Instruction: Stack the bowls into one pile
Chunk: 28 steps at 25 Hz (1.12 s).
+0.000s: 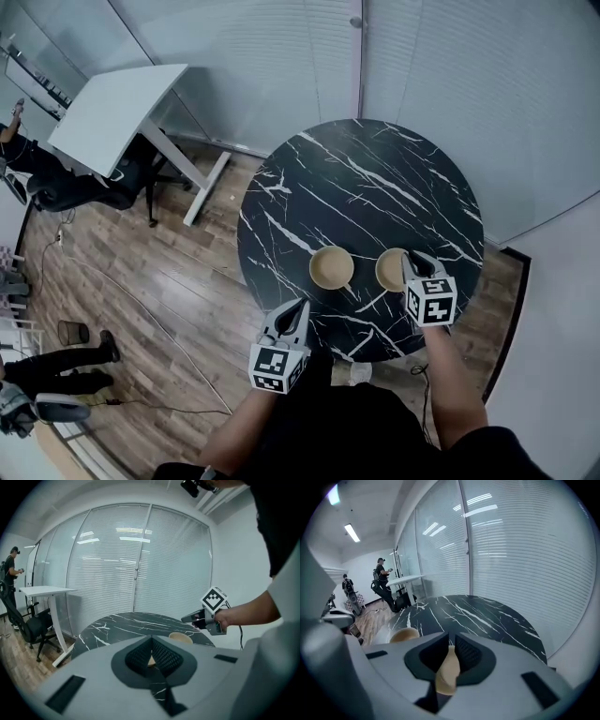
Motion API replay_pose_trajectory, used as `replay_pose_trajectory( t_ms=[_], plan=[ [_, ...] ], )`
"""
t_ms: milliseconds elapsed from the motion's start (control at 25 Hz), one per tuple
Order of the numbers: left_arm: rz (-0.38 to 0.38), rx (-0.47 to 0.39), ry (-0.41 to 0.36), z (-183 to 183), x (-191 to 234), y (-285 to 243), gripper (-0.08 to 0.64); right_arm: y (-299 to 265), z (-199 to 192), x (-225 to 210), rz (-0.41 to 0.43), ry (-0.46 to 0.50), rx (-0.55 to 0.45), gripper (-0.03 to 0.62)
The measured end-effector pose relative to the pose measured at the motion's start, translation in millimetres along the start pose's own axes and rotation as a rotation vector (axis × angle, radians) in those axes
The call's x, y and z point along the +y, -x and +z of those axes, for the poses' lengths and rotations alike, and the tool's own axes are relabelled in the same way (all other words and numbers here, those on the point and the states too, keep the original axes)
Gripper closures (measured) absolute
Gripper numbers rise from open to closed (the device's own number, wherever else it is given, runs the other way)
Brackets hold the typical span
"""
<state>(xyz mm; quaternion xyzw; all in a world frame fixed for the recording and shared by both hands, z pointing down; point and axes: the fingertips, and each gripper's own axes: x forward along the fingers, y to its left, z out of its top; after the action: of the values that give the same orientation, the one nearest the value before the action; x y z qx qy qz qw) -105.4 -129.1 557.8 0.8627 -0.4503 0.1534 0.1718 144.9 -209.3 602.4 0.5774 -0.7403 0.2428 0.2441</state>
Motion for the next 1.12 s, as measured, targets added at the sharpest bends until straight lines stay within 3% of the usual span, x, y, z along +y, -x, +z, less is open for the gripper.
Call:
replay_pose_trajectory(
  t_ms=[240,560,840,1000,1120],
  plan=[
    [0.029,-0.007,0.001,0.2,6.7,4.6,0.549,8.1,11.4,47.2,0.060,-0.018,-0.059,0.581],
    [0.060,-0.009,0.022,-2.6,14.5,12.2,0.549,-10.4,0.7,107.1,0.169,-0.002,-0.017,0.581],
    [0.097,-0.004,0.043,-10.2,30.5,23.3,0.549,-32.8,-21.5,116.0,0.178,-0.008,0.072,0.580],
    [0.103,0.004,0.058,-15.1,36.9,25.0,0.549,-43.1,-34.3,112.2,0.160,-0.094,0.088,0.567],
    [0.100,0.009,0.062,-16.4,39.8,24.2,0.549,-51.0,-41.5,111.0,0.152,-0.154,0.109,0.523]
  ],
)
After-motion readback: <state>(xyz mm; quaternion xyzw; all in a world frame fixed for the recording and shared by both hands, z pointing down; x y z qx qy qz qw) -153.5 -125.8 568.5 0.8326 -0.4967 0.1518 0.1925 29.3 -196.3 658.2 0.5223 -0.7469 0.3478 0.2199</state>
